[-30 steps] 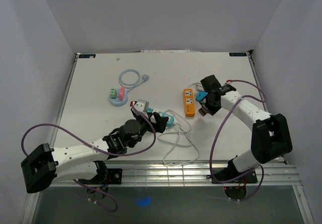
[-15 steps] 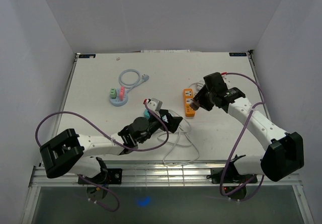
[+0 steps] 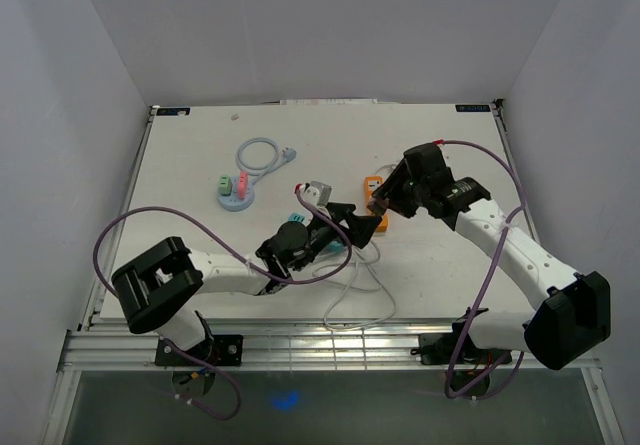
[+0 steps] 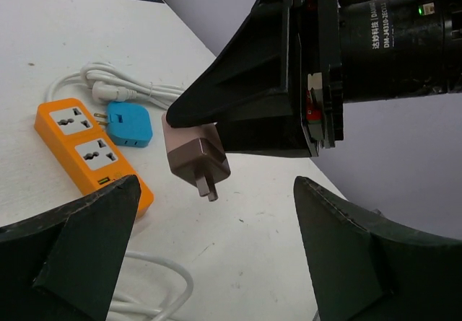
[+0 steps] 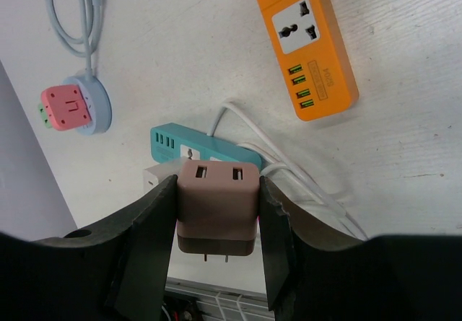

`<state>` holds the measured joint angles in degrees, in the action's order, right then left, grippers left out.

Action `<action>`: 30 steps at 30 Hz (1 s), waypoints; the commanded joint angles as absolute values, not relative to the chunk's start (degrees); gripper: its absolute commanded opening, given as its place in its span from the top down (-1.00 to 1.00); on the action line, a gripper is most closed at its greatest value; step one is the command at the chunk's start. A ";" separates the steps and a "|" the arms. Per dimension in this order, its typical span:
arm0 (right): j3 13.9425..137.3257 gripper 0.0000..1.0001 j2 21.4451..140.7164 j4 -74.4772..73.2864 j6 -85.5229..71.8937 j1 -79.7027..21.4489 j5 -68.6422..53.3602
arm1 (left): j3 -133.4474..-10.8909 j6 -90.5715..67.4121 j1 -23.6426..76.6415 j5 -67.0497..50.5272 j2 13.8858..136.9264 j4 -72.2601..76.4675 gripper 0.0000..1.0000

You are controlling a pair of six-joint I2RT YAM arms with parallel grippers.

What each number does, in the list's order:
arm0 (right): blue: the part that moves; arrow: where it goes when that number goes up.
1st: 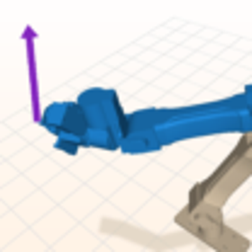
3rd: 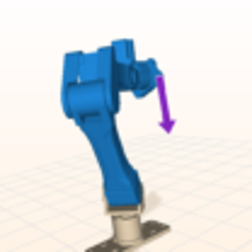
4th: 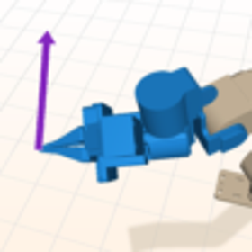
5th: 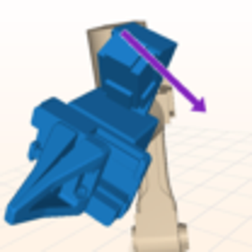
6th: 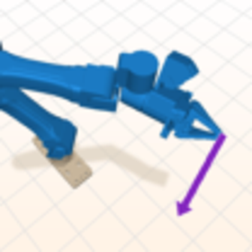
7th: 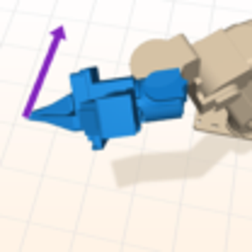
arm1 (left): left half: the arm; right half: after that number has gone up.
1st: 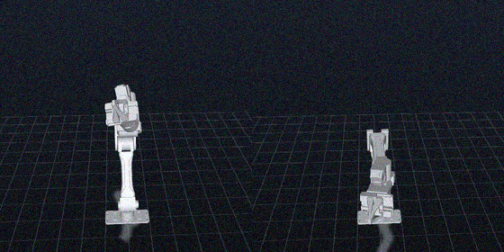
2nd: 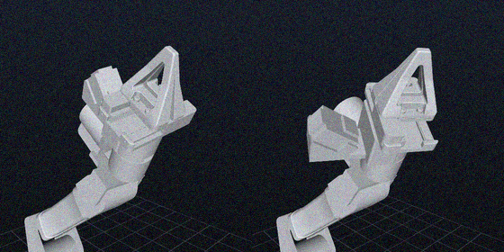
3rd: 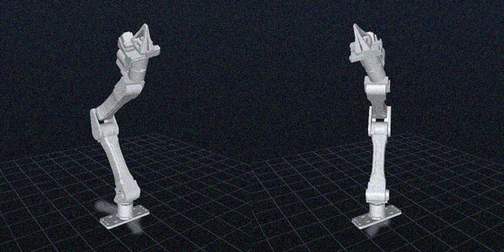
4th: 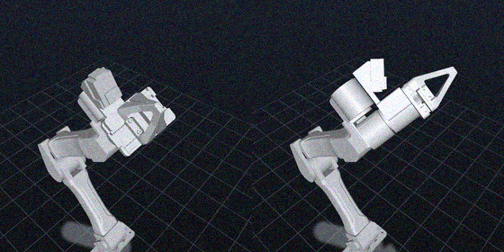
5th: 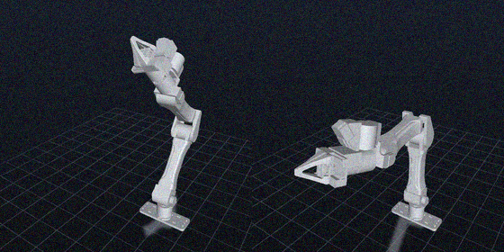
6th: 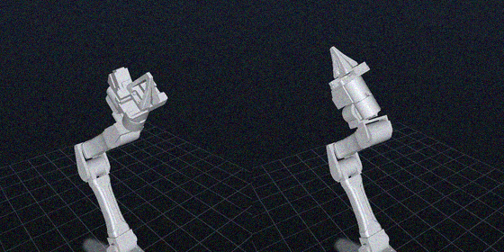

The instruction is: Insert the plug

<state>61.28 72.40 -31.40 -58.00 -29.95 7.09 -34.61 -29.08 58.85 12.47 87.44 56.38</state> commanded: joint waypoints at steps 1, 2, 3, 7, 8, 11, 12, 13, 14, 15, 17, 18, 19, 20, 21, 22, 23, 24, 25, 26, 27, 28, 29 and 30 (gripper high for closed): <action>60.91 0.81 70.49 -28.74 -57.22 -30.93 6.42 | -37.61 -31.55 57.92 9.67 88.85 58.62 -0.96; 60.73 0.81 70.40 -28.57 -57.30 -31.02 6.33 | -38.14 -31.90 57.92 9.23 89.99 58.54 -0.94; 60.56 0.81 70.14 -28.30 -57.30 -31.20 6.15 | -38.84 -31.90 57.83 8.88 90.70 58.10 -0.92; 59.77 0.81 69.17 -27.16 -57.39 -31.55 5.28 | -41.40 -32.52 57.57 8.87 93.07 55.99 -0.73; 59.50 0.81 69.00 -27.25 -57.48 -31.55 5.27 | -41.48 -32.78 57.48 9.14 93.25 56.16 -0.66; 59.06 0.81 68.29 -27.07 -57.74 -31.82 4.83 | -41.92 -33.13 57.13 9.40 94.13 55.90 -0.44; 58.63 0.81 67.94 -26.90 -57.66 -31.82 4.75 | -42.36 -33.22 57.04 9.32 94.65 55.55 -0.35; 58.36 0.81 67.68 -26.72 -57.74 -31.99 4.92 | -42.36 -33.74 56.69 9.32 94.83 55.37 -0.13; 58.19 0.80 67.50 -26.72 -57.83 -32.08 5.01 | -42.45 -34.01 56.52 9.40 94.83 55.46 0.02; 57.75 0.80 67.33 -26.72 -57.92 -32.08 5.10 | -42.28 -34.27 56.43 9.49 94.83 55.55 0.16; 57.66 0.78 67.41 -26.63 -57.66 -32.08 5.01 | -42.01 -34.63 56.34 9.40 94.83 55.81 0.52; 57.83 0.75 67.50 -26.63 -57.57 -31.99 4.49 | -41.58 -34.72 56.34 9.49 94.66 56.07 0.63; 57.92 0.69 67.67 -26.37 -56.35 -31.99 3.96 | -41.31 -34.80 56.34 9.06 94.66 57.03 0.75; 58.09 0.64 68.02 -26.28 -55.90 -32.08 3.43 | -40.87 -34.63 56.25 8.97 94.48 57.56 1.00; 58.27 0.57 68.46 -26.37 -55.38 -31.99 3.17 | -40.52 -34.54 56.34 8.96 94.31 57.92 1.00; 58.88 0.29 68.73 -26.19 -53.28 -32.08 2.21 | -39.82 -34.37 56.34 8.88 94.13 58.44 1.00; 59.23 0.08 68.90 -26.10 -52.48 -31.99 2.11 | -39.29 -34.10 56.25 9.23 93.43 58.62 1.00; 59.76 -0.11 69.17 -27.50 -52.21 -32.08 2.72 | -38.77 -34.01 56.25 9.40 92.91 58.80 1.00; 60.37 -0.37 69.08 -27.60 -51.34 -31.99 3.16 | -37.37 -33.84 56.16 9.40 92.47 59.67 1.00; 60.64 -0.42 69.00 -27.68 -49.85 -31.99 3.25 | -36.66 -33.49 56.08 9.23 91.24 60.11 1.00; 60.91 -0.44 68.73 -27.60 -49.14 -31.64 3.16 | -35.95 -32.96 55.99 9.14 90.62 60.55 1.00; 61.08 -0.45 68.64 -27.68 -48.52 -31.47 2.64 | -34.38 -32.52 55.99 8.88 90.01 61.69 1.00; 61.78 -0.46 68.64 -27.60 -47.04 -31.29 2.20 | -33.58 -32.08 55.90 8.53 89.39 62.22 1.00; 62.22 -0.46 68.64 -27.60 -46.06 -31.12 1.85 | -32.70 -31.82 55.90 7.74 88.08 62.66 1.00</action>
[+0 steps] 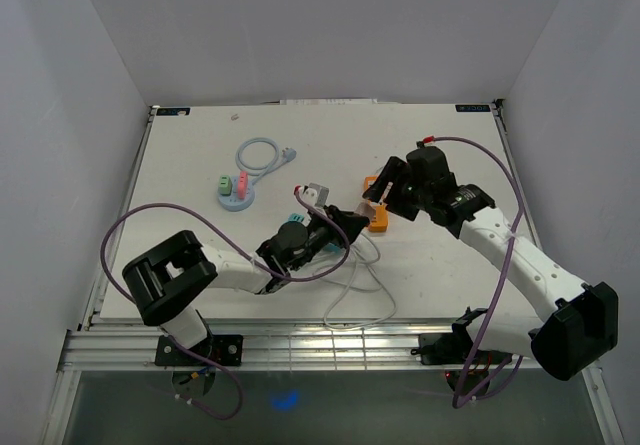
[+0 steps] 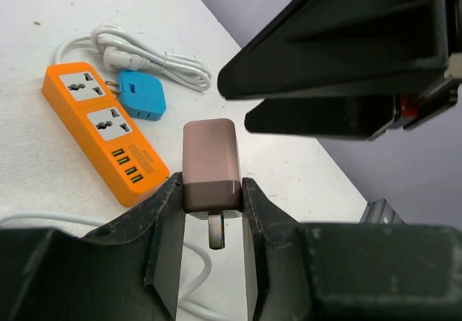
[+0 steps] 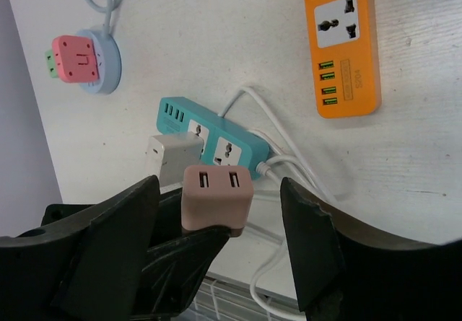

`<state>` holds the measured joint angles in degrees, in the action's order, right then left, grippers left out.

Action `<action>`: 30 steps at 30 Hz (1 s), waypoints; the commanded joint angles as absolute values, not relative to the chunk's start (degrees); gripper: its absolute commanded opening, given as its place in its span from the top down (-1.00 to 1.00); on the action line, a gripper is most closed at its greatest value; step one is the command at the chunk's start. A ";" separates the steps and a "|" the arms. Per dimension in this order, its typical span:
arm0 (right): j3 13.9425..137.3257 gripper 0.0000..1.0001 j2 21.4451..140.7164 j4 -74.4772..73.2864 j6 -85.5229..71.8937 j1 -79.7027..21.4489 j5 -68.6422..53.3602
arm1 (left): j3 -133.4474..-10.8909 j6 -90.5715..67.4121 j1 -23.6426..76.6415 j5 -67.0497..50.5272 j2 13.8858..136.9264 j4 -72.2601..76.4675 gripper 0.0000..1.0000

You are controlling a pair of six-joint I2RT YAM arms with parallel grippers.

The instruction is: Insert the plug

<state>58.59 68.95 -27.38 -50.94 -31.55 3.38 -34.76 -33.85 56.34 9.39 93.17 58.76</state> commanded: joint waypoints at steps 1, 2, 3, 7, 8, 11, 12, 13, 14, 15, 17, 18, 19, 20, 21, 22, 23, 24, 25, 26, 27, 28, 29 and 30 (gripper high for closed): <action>62.57 -0.47 68.73 -27.68 -44.92 -30.77 0.63 | -31.74 -30.42 55.72 7.13 87.37 64.84 1.00; 63.01 -0.48 68.82 -27.69 -43.61 -30.33 -1.65 | -29.29 -29.63 55.64 6.42 86.75 66.34 1.00; 63.80 -0.47 68.99 -27.34 -39.50 -29.71 -3.24 | -28.05 -28.84 55.63 5.02 85.36 67.92 1.00; 64.86 -0.47 67.59 -25.84 -27.80 -27.78 -12.20 | -23.74 -25.93 54.06 0.80 80.97 70.85 1.00; 64.52 -0.47 66.98 -23.23 -24.73 -27.51 -15.35 | -23.30 -25.67 53.70 0.10 79.99 70.75 1.00; 61.71 -0.47 61.99 -16.39 -16.72 -26.72 -22.64 | -21.89 -24.61 52.74 -6.58 76.30 69.53 1.00; 60.31 -0.47 60.83 -13.74 -15.13 -26.72 -25.72 | -21.54 -24.44 52.47 -8.42 75.42 69.17 1.00; 58.99 -0.53 60.04 -12.75 -13.81 -26.63 -27.84 | -21.36 -24.52 51.51 -10.35 74.89 69.34 1.00; 58.45 -0.54 59.42 -9.52 -12.67 -26.63 -30.12 | -21.27 -25.13 50.81 -14.98 73.93 69.35 1.00; 57.93 -0.54 59.07 -8.10 -11.44 -26.63 -33.19 | -21.18 -25.75 50.28 -17.03 73.66 69.61 1.00; 57.83 -0.53 59.93 -6.95 -10.38 -26.72 -38.39 | -20.92 -27.24 47.91 -22.73 73.39 71.10 1.00; 57.75 -0.53 60.46 -5.12 -9.76 -26.63 -41.02 | -20.92 -29.60 47.03 -24.50 73.39 71.71 1.00; 56.96 -0.51 60.90 -3.79 -9.93 -26.72 -46.00 | -20.92 -30.58 45.19 -26.26 73.48 73.02 1.00; 56.43 -0.51 61.34 -2.30 -11.15 -26.72 -48.06 | -21.09 -31.54 44.39 -29.85 73.82 73.82 1.00; 55.82 -0.51 61.61 2.24 -11.95 -26.63 -53.30 | -21.09 -33.21 43.69 -31.45 74.00 74.70 1.00; 54.77 -0.51 61.52 4.98 -13.17 -26.63 -54.48 | -21.09 -33.83 42.81 -32.68 74.18 76.88 1.00; 53.02 -0.51 61.26 7.18 -14.92 -26.63 -55.19 | -21.27 -34.53 42.54 -33.65 74.35 77.34 1.00; 52.56 -0.49 61.35 8.69 -14.94 -26.63 -56.15 | -21.53 -35.76 42.10 -34.79 74.53 77.34 1.00; 52.56 -0.47 61.35 8.53 -14.85 -26.63 -56.16 | -21.88 -35.95 42.01 -35.50 74.53 77.26 1.00; 52.65 -0.47 61.43 8.09 -14.33 -26.63 -56.34 | -22.58 -36.03 41.84 -36.29 74.53 77.08 1.00; 52.56 -0.45 61.35 7.82 -13.46 -26.72 -57.56 | -22.94 -36.04 41.84 -37.43 74.44 76.82 1.00; 52.47 -0.41 61.35 7.82 -13.10 -26.89 -57.92 | -23.20 -36.30 41.84 -37.79 74.36 76.47 1.00; 52.47 -0.40 61.35 7.74 -12.83 -26.81 -57.92 | -23.73 -36.47 41.84 -38.23 74.44 76.38 1.00; 52.30 -0.40 61.35 7.65 -12.40 -26.81 -58.01 | -23.99 -36.47 41.75 -39.02 74.44 76.38 1.00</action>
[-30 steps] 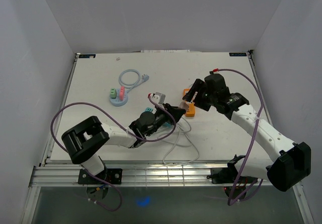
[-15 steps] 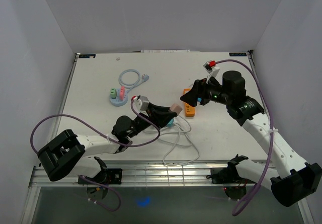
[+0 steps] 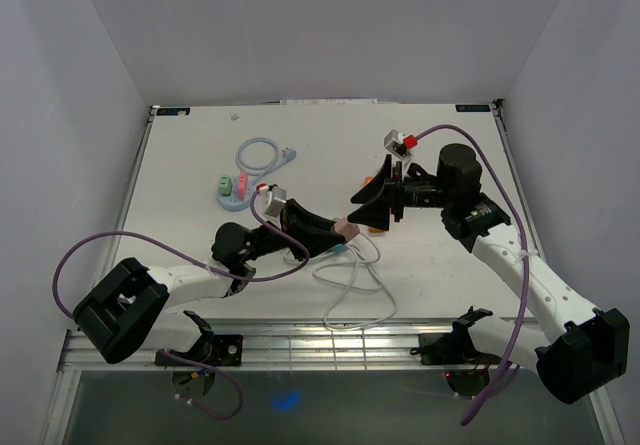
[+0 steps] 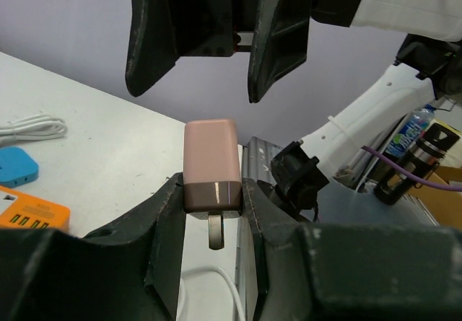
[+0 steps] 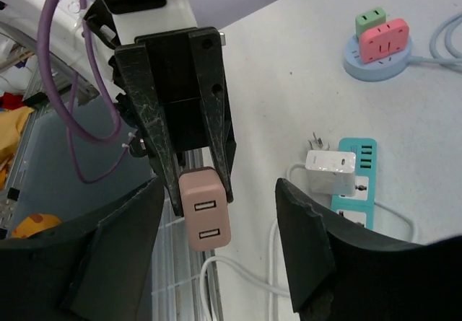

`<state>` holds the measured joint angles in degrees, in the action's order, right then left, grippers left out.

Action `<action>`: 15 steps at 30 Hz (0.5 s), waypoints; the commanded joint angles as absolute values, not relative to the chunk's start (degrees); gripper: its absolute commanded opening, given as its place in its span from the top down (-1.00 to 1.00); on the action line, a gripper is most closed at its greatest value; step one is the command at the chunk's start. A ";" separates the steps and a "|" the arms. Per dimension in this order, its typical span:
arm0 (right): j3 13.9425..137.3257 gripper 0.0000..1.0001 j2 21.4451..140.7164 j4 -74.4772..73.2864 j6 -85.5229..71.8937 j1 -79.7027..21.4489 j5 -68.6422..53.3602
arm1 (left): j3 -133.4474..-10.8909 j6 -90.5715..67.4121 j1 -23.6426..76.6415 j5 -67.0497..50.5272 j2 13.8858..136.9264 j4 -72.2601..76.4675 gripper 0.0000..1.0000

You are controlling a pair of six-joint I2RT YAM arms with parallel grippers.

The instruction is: Insert the plug

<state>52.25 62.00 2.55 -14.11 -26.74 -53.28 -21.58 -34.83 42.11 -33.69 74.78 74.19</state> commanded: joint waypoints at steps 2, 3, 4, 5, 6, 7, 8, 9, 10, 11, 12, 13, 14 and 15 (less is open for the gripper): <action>52.21 -0.28 61.87 7.56 -12.13 -26.90 -58.44 | -24.52 -36.91 41.75 -39.37 74.71 75.85 1.00; 52.03 -0.22 62.05 7.73 -12.13 -27.07 -59.32 | -24.96 -37.00 41.84 -39.46 74.79 75.59 1.00; 51.94 -0.20 62.22 8.00 -12.30 -27.24 -59.67 | -25.05 -36.91 41.84 -39.03 74.88 75.32 1.00; 51.86 -0.21 62.40 8.00 -12.22 -27.42 -59.76 | -25.05 -36.65 41.84 -38.68 74.88 75.32 1.00; 51.94 -0.23 62.40 7.74 -12.04 -27.86 -59.50 | -25.05 -36.48 41.84 -38.41 74.88 75.32 1.00; 52.03 -0.23 62.40 7.39 -11.52 -27.95 -59.15 | -25.31 -35.60 41.84 -38.23 74.71 74.37 1.00; 52.03 -0.23 62.40 6.43 -11.17 -28.21 -59.15 | -25.57 -35.25 41.84 -38.06 74.62 73.57 1.00; 52.03 -0.22 62.40 6.24 -10.73 -28.13 -59.24 | -25.84 -34.98 41.84 -38.06 74.62 72.96 1.00; 52.03 -0.22 62.40 5.98 -10.55 -28.21 -59.24 | -26.10 -34.81 41.75 -37.97 74.62 72.34 1.00; 51.86 -0.22 62.32 5.89 -10.46 -28.30 -59.24 | -26.19 -34.63 41.75 -37.62 74.45 72.07 1.00; 51.94 -0.22 62.31 5.71 -10.28 -28.56 -59.59 | -26.28 -34.54 41.84 -37.53 74.36 71.81 1.00; 51.77 -0.22 62.23 5.71 -10.28 -28.65 -59.68 | -26.45 -34.45 41.84 -37.27 74.44 71.55 1.00; 51.85 -0.21 62.14 5.63 -10.02 -28.91 -59.68 | -26.46 -34.28 41.84 -36.74 74.36 71.46 1.00; 51.86 -0.20 62.23 5.10 -9.76 -28.92 -59.76 | -26.46 -34.02 41.75 -36.65 74.36 71.46 1.00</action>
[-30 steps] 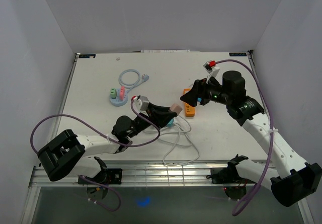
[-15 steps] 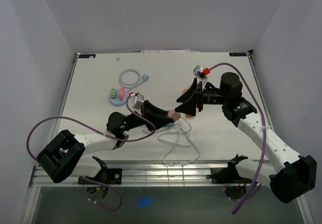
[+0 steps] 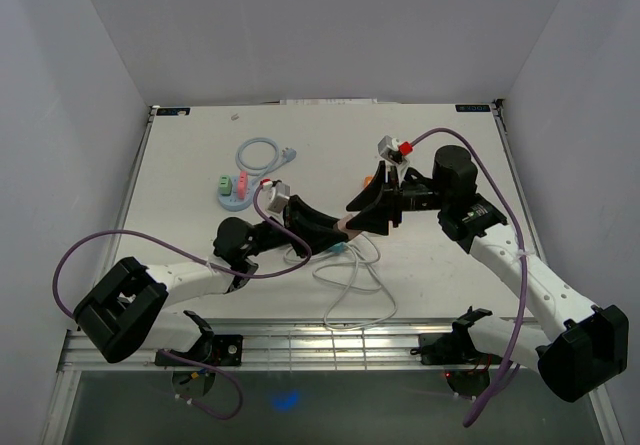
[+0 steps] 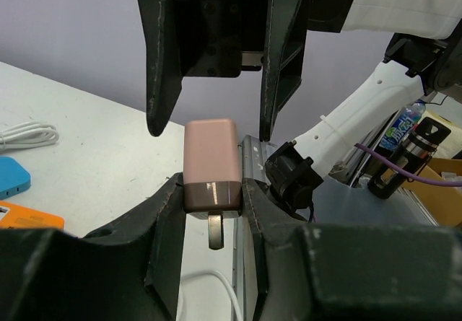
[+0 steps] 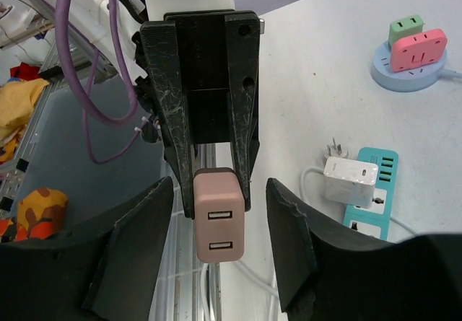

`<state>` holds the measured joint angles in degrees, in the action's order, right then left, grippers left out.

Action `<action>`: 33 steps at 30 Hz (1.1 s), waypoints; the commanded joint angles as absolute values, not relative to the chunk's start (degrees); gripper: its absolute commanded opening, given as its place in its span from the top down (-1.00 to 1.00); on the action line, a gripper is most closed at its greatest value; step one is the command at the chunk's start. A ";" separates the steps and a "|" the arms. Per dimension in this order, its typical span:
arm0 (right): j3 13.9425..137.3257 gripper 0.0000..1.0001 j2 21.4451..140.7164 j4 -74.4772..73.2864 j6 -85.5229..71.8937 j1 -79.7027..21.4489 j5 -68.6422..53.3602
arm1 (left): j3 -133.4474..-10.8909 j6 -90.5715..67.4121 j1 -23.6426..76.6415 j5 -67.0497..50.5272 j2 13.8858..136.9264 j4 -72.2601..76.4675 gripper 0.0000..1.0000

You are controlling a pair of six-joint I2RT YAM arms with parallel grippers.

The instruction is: Insert the plug

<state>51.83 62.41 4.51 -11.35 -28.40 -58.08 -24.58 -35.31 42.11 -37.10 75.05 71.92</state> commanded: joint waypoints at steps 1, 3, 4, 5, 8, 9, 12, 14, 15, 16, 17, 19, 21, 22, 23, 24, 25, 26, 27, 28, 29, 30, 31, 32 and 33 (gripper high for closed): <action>51.86 -0.17 62.31 4.92 -9.49 -29.00 -59.85 | -26.46 -34.01 41.84 -36.39 74.36 71.63 1.00; 51.94 -0.07 62.49 4.22 -8.97 -29.18 -59.42 | -26.37 -33.84 41.75 -35.78 74.27 71.72 1.00; 51.86 0.03 62.49 3.78 -8.70 -29.18 -59.41 | -26.37 -33.84 41.84 -35.68 74.27 71.63 1.00; 51.86 0.07 62.66 3.61 -8.61 -29.18 -59.50 | -26.63 -33.84 41.84 -35.60 74.27 71.37 1.00; 51.86 0.24 62.75 3.43 -8.44 -29.27 -59.41 | -26.46 -33.58 41.75 -35.42 74.53 71.63 1.00; 51.86 0.25 62.75 3.25 -8.18 -29.27 -59.50 | -26.37 -33.75 41.84 -35.07 74.44 72.15 1.00; 52.03 0.33 62.93 2.11 -7.38 -29.27 -59.07 | -26.28 -33.49 41.75 -34.89 74.00 72.07 1.00; 51.94 0.41 62.93 1.93 -7.12 -29.27 -59.06 | -26.45 -33.14 41.75 -34.63 73.65 71.63 1.00; 51.86 0.43 63.02 2.02 -7.21 -29.27 -58.98 | -26.46 -32.96 41.66 -34.54 73.57 71.72 1.00; 52.03 0.58 63.28 1.85 -7.21 -29.27 -59.06 | -26.28 -32.87 41.66 -34.28 73.48 71.89 1.00; 52.21 0.64 63.54 1.15 -6.95 -29.27 -59.24 | -26.11 -32.96 41.66 -33.93 73.13 72.24 1.00; 52.47 0.26 64.07 0.71 -6.68 -29.27 -59.24 | -26.10 -32.87 41.75 -33.75 72.95 72.42 1.00; 52.38 -0.19 63.99 0.44 -6.24 -29.27 -58.72 | -26.28 -32.87 41.75 -34.01 72.86 71.99 1.00; 52.21 -0.21 63.81 0.61 -6.33 -29.27 -58.54 | -26.37 -32.87 41.75 -34.01 72.86 71.98 1.00; 51.95 -0.22 63.46 0.79 -6.24 -29.27 -58.36 | -26.28 -32.87 41.75 -34.01 72.69 71.98 1.00; 51.86 -0.23 63.37 0.88 -6.24 -29.27 -58.27 | -26.19 -32.87 41.75 -33.93 72.51 71.98 1.00; 51.77 -0.23 63.28 0.88 -6.15 -29.18 -58.27 | -26.10 -32.78 41.75 -33.84 72.34 71.98 1.00; 51.68 -0.22 63.37 0.79 -6.07 -29.27 -58.36 | -26.19 -32.78 41.66 -33.66 72.25 71.72 1.00; 51.68 -0.20 63.37 0.79 -6.06 -29.27 -58.45 | -26.10 -32.61 41.66 -33.58 71.99 71.37 1.00; 51.68 0.05 63.54 1.14 -6.33 -29.27 -58.45 | -26.10 -32.52 41.57 -33.57 71.90 71.02 1.00; 51.77 0.22 63.72 1.49 -6.50 -29.27 -58.62 | -26.19 -32.43 41.57 -33.57 71.81 70.84 1.00; 51.85 0.47 63.81 1.67 -7.11 -29.27 -59.06 | -26.10 -32.34 41.40 -33.66 71.81 70.84 1.00; 52.03 0.59 64.07 2.02 -7.21 -29.27 -59.32 | -26.02 -32.43 41.40 -33.66 71.72 71.01 1.00; 52.12 0.70 63.99 2.11 -7.38 -29.35 -59.59 | -25.93 -32.52 41.40 -33.49 71.72 71.10 1.00; 52.21 0.79 64.07 2.11 -7.47 -29.36 -59.42 | -25.75 -32.61 41.31 -33.31 71.63 70.76 1.00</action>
<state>51.64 63.86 1.08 -6.66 -28.99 -59.29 -24.91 -33.71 41.74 -35.11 73.80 70.04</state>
